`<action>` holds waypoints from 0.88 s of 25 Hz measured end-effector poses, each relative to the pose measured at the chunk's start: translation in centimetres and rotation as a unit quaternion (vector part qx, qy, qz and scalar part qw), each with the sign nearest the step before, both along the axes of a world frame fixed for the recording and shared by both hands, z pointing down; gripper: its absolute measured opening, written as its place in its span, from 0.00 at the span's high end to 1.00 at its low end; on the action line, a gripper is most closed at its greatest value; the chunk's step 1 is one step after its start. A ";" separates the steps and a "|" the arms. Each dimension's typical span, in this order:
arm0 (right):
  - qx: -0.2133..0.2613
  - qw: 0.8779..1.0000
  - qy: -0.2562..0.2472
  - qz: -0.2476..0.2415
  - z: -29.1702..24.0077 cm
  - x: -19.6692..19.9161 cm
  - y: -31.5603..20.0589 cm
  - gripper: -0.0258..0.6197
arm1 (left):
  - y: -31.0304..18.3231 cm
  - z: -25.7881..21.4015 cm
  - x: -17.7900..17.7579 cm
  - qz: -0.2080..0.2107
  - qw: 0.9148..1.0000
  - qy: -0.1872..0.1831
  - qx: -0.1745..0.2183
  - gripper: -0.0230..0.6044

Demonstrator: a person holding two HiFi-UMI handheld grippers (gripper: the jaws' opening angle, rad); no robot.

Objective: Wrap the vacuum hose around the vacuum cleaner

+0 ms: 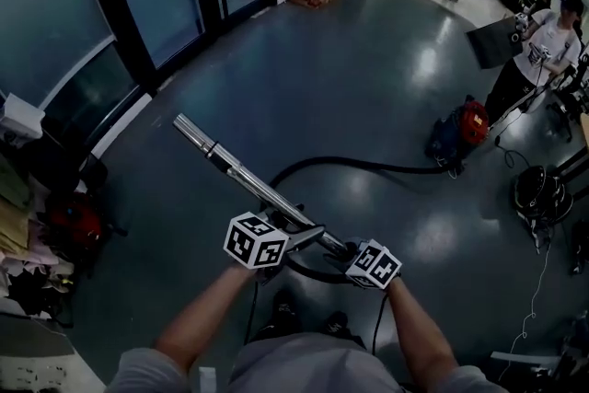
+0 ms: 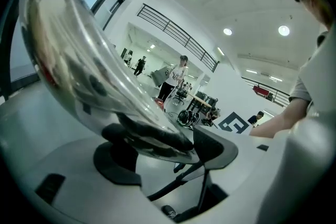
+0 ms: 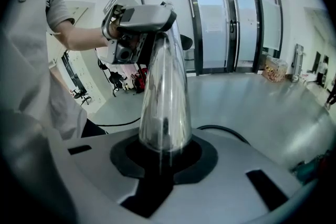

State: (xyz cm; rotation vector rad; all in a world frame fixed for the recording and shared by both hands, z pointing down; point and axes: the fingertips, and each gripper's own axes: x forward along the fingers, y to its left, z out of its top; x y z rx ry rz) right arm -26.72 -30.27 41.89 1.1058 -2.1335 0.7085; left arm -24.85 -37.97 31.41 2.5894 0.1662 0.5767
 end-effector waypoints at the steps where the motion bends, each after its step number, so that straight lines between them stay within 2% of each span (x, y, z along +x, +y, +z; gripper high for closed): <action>1: 0.000 1.000 0.006 -0.001 0.0 0.0 -0.4 0.84 | -0.3 0.0 -0.3 0.005 1.000 -0.003 0.002 0.48; 6: -0.008 0.999 0.036 0.012 0.2 1.3 -1.7 0.84 | -0.8 1.5 -2.7 0.032 0.999 -0.029 0.018 0.48; 8: -0.013 0.999 0.046 0.015 0.0 2.0 -1.9 0.84 | -0.5 1.9 -3.5 0.054 0.997 -0.040 0.037 0.48; 11: -0.029 0.997 0.064 0.019 -0.7 3.2 -2.0 0.84 | 1.1 1.2 -3.5 0.106 0.991 -0.046 0.074 0.48; 14: -0.044 0.996 0.076 0.022 -1.2 4.4 -1.8 0.84 | 3.4 -1.2 -2.0 0.153 0.982 -0.032 0.104 0.49; 16: -0.051 0.995 0.082 0.022 -1.3 5.2 -1.3 0.84 | 4.4 -2.8 -0.4 0.176 0.971 -0.013 0.161 0.49; 17: -0.053 0.995 0.084 0.021 -1.6 5.6 -1.0 0.84 | 4.9 -3.4 0.6 0.187 0.962 -0.006 0.197 0.49; 20: -0.061 0.994 0.089 0.013 -2.4 7.0 0.2 0.84 | 6.2 -4.4 3.6 0.222 0.930 -0.004 0.291 0.49; 22: -0.071 0.993 0.091 0.009 -2.5 8.1 1.4 0.84 | 7.4 -4.6 5.3 0.253 0.910 -0.018 0.328 0.49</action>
